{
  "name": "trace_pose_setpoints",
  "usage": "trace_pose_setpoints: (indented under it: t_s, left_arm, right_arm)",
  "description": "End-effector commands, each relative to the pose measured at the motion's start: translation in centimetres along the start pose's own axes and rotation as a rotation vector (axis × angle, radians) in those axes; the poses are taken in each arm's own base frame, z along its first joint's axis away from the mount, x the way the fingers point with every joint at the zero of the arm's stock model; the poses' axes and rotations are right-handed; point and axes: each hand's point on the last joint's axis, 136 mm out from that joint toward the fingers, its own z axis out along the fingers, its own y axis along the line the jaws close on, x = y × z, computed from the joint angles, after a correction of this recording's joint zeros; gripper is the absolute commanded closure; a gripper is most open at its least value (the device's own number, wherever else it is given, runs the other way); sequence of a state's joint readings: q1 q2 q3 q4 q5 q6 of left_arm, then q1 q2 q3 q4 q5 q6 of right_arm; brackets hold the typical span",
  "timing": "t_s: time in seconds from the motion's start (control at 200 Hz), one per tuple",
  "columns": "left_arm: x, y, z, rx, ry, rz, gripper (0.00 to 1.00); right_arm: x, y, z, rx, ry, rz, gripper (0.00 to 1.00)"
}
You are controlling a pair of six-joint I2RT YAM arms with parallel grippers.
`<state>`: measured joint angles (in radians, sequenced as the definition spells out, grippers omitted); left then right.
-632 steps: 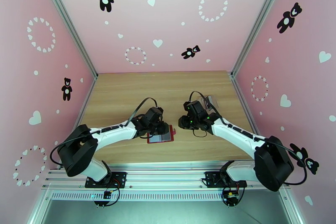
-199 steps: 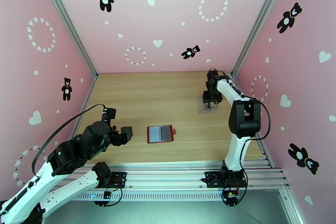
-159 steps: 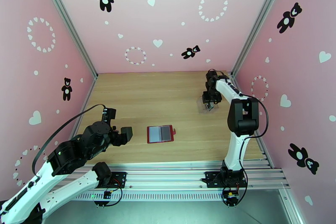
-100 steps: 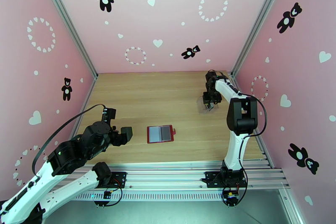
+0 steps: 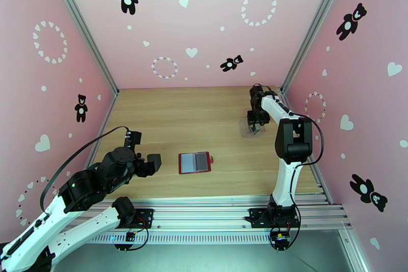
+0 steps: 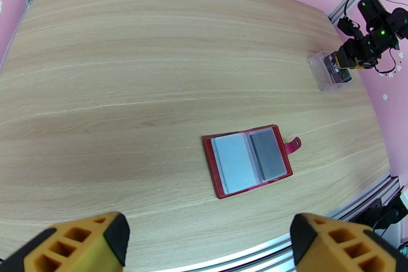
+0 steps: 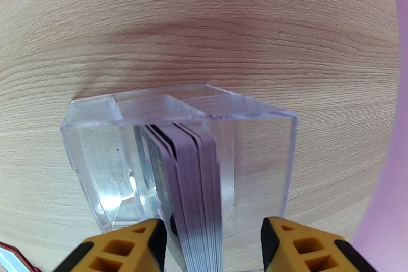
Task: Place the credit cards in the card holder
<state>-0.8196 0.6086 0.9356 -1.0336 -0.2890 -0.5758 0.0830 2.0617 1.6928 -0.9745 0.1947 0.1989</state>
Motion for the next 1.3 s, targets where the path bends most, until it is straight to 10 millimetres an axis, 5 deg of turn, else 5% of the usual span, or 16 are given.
trace_pose_setpoints:
  t_s: [0.0, 0.475, 1.076, 1.296]
  left_arm:
    - [0.3, 0.5, 0.4, -0.033, 0.009, 0.005, 0.11]
    - [0.2, 0.6, 0.3, -0.034, 0.008, 0.004, 0.11]
    - [0.3, 0.6, 0.4, -0.039, 0.011, 0.005, 0.11]
    - [0.3, 0.6, 0.4, -0.038, 0.012, 0.005, 0.11]
  right_arm:
    - [0.3, -0.4, 0.7, 0.014, 0.038, -0.004, 0.45]
    - [0.3, -1.0, 0.5, 0.044, 0.033, 0.005, 0.48]
    - [0.3, -3.6, -3.0, 0.08, -0.04, 0.07, 0.52]
    - [0.5, -2.7, -2.3, 0.038, -0.021, 0.059, 0.77]
